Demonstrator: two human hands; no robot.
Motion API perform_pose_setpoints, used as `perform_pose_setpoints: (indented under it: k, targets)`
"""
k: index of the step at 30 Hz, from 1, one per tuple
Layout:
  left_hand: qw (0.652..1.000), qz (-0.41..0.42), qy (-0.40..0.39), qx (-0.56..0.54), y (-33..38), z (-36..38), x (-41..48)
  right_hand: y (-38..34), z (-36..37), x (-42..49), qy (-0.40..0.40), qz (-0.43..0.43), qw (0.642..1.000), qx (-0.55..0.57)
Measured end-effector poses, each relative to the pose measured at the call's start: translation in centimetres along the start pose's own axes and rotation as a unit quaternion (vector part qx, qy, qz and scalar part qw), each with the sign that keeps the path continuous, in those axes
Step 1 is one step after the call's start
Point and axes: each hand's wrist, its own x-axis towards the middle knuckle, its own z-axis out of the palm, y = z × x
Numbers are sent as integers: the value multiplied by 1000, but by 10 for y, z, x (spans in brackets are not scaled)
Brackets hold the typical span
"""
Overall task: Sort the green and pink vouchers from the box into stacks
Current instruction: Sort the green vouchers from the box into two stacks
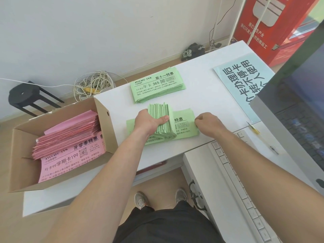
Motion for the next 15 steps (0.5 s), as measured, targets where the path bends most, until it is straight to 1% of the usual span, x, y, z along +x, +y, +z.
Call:
perform_pose_setpoints:
  k: [15]
  targets:
    - [1000, 12, 20, 19, 1, 4, -2, -2, 4, -2, 3, -9, 1000, -8]
